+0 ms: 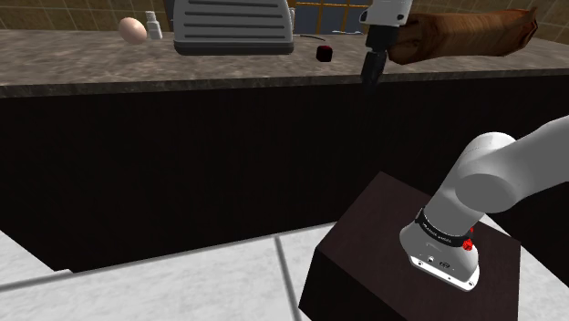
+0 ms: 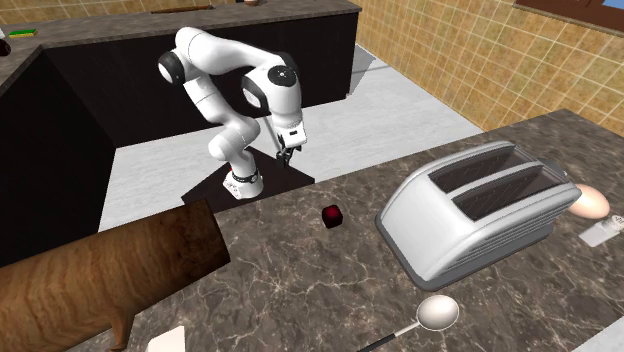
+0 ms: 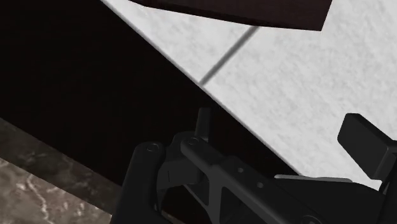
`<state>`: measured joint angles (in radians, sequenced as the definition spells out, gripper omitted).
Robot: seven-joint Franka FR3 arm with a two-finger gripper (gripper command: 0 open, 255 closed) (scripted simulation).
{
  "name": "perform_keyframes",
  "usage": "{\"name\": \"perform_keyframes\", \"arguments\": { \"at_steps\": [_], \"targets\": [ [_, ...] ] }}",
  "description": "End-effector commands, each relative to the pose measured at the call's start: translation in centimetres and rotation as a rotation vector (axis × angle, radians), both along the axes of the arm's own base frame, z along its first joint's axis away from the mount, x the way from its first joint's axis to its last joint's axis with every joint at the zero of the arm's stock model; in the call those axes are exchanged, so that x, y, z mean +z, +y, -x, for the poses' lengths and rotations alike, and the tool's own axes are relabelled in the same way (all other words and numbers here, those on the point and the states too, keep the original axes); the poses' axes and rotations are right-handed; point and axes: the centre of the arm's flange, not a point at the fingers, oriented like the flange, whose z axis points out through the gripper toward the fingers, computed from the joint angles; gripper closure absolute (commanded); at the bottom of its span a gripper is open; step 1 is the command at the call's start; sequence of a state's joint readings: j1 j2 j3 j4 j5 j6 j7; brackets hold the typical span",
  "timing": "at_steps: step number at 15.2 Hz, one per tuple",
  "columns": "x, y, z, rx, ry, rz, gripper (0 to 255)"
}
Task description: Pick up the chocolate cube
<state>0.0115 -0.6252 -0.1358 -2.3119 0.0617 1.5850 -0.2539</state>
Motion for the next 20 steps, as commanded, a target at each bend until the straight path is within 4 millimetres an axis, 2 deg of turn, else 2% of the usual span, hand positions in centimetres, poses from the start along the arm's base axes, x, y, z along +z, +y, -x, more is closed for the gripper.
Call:
{"name": "perform_keyframes", "arguments": {
  "at_steps": [1, 11, 20],
  "targets": [
    [0.3, -1.4, -1.9, 0.012, -0.019, 0.003, 0],
    [2.8, -7.7, -11.9, 0.069, -0.109, 0.014, 0],
    [5.9, -12.9, -20.9, 0.12, -0.191, 0.024, 0]
  ]
}}
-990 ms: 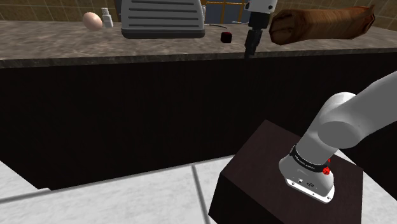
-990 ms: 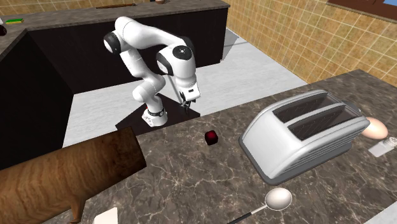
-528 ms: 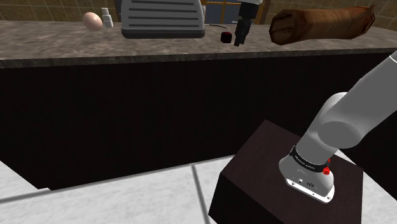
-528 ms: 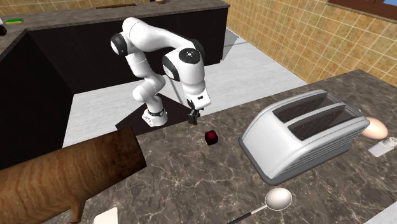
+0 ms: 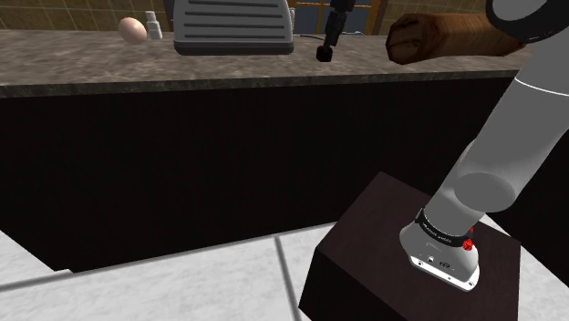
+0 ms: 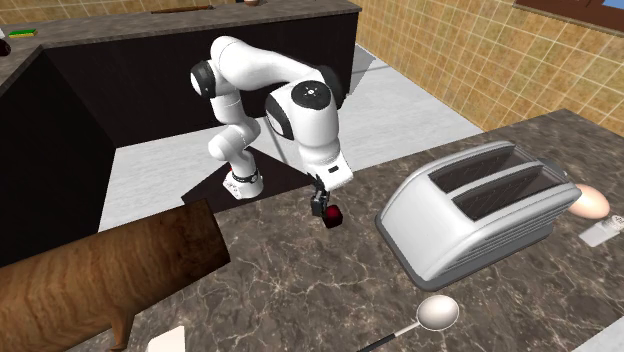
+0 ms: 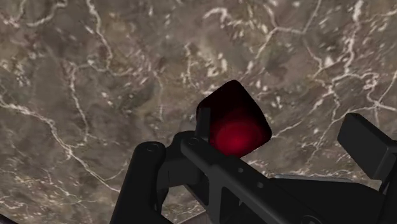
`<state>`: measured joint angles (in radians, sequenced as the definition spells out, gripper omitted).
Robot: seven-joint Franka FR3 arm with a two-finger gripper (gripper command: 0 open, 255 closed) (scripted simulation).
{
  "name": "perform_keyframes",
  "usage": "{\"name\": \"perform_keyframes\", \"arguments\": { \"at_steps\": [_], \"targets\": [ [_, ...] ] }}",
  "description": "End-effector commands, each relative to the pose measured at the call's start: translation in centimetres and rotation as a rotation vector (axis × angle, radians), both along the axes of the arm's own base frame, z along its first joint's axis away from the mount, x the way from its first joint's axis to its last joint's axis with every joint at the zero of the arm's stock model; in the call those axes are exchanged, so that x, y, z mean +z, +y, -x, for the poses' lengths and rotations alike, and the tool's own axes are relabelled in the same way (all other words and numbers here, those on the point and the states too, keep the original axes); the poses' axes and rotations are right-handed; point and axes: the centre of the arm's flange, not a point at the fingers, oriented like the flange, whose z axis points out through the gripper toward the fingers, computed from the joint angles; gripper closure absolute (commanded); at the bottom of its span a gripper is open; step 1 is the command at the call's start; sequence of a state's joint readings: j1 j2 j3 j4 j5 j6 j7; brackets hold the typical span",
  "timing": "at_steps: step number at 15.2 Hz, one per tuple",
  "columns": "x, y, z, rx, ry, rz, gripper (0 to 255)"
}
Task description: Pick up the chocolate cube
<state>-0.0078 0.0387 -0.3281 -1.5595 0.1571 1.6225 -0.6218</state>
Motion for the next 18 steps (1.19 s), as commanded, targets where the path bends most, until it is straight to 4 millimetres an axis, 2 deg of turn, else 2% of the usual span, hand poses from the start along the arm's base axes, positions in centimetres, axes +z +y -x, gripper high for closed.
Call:
{"name": "perform_keyframes", "arguments": {
  "at_steps": [1, 2, 9, 11, 12, 18],
  "targets": [
    [0.6, -1.1, -2.1, 0.013, -0.019, 0.003, 0],
    [0.8, -1.3, -2.6, 0.016, -0.023, 0.003, 0],
    [-2.9, -1.3, -2.6, 0.016, -0.023, 0.003, 0],
    [-3.2, -1.3, -2.6, 0.016, -0.023, 0.003, 0],
    [-3.2, -1.3, -2.6, 0.016, -0.023, 0.003, 255],
    [-3.2, -1.3, -2.6, 0.016, -0.023, 0.003, 255]
  ]
}}
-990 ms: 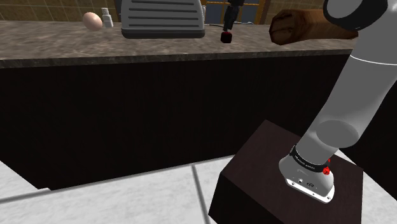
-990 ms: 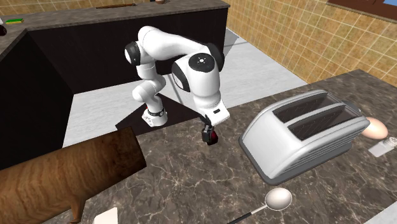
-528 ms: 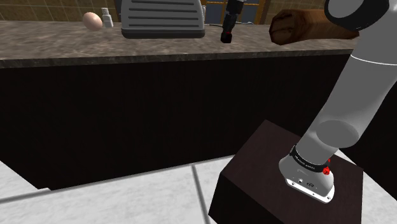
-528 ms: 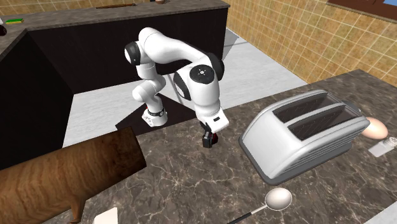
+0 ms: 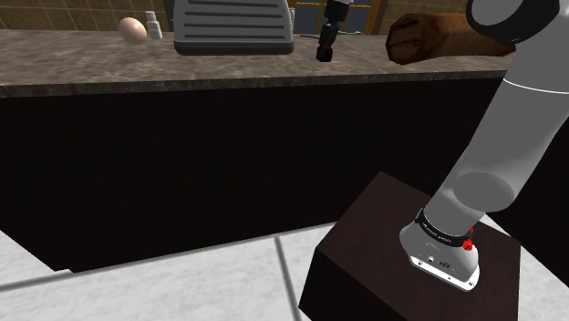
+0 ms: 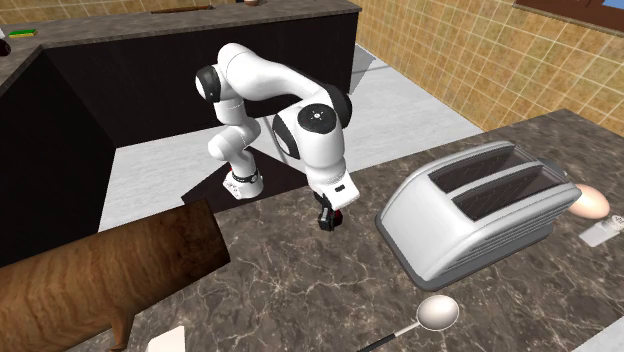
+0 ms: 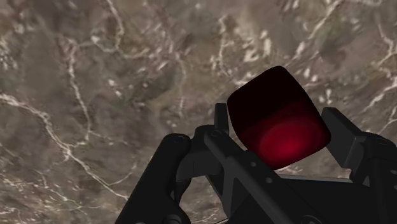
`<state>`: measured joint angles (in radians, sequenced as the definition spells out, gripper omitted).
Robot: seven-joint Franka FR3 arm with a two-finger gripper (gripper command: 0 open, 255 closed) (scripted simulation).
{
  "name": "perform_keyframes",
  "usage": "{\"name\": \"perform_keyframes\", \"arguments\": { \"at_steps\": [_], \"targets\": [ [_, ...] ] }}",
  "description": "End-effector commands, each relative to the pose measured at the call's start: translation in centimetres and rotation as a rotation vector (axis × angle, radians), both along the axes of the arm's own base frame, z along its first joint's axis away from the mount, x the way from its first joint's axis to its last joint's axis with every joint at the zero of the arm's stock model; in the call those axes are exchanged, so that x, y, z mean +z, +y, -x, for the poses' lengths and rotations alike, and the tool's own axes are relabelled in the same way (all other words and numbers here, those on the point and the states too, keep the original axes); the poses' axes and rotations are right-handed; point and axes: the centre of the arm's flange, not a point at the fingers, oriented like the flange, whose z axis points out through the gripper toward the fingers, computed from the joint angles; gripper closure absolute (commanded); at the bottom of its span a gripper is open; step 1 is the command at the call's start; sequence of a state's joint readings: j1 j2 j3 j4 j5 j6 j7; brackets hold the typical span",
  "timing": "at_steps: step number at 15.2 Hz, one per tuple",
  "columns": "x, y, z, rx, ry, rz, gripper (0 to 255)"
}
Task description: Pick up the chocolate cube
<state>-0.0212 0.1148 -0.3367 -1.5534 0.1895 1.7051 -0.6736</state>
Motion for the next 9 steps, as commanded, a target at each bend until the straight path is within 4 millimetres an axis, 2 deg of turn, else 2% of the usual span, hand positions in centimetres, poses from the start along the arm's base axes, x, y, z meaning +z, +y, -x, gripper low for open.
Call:
{"name": "perform_keyframes", "arguments": {
  "at_steps": [1, 3, 9],
  "targets": [
    [0.0, 0.0, 0.0, 0.001, 0.001, -0.001, 255],
    [0.0, 0.0, 0.0, 0.001, 0.001, -0.001, 255],
    [3.1, 0.0, 0.0, 0.001, 0.001, -0.001, 255]
  ]
}}
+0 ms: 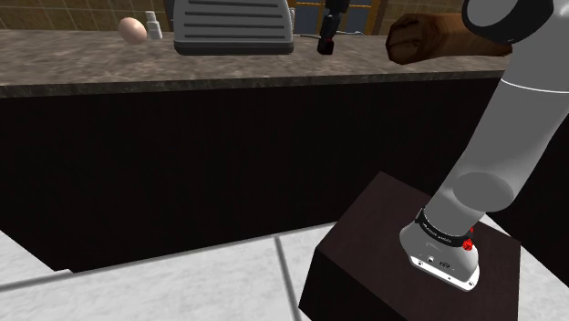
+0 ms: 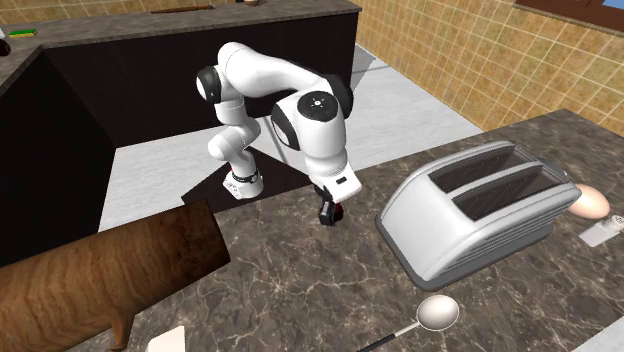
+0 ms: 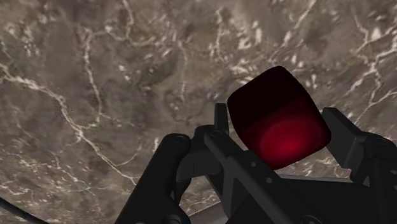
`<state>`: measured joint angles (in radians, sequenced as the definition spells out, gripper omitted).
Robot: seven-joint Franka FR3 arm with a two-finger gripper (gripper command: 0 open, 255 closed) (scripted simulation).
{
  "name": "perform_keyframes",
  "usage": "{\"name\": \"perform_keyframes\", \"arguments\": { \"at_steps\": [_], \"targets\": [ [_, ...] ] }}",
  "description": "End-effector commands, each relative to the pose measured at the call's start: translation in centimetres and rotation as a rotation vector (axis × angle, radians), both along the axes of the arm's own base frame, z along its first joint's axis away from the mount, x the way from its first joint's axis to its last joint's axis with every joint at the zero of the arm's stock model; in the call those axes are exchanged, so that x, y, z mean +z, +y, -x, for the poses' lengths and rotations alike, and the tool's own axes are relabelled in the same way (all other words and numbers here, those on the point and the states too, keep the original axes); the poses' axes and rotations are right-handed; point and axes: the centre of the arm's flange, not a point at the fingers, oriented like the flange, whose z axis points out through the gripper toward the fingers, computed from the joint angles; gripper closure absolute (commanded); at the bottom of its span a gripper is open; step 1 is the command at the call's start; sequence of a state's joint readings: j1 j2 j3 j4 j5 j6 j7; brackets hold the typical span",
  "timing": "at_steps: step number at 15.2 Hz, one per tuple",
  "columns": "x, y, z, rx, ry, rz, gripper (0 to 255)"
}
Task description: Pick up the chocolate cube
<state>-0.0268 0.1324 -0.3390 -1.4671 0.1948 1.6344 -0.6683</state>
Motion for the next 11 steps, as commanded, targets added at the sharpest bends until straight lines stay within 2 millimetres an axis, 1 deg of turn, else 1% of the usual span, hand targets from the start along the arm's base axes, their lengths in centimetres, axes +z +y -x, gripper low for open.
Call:
{"name": "perform_keyframes", "arguments": {
  "at_steps": [1, 9, 11],
  "targets": [
    [1.2, 0.0, 0.1, 0.0, 0.0, 0.0, 255],
    [5.4, 0.0, 0.1, 0.0, 0.0, 0.0, 255],
    [5.5, 0.1, 0.1, 0.0, 0.0, 0.0, 255]
  ]
}}
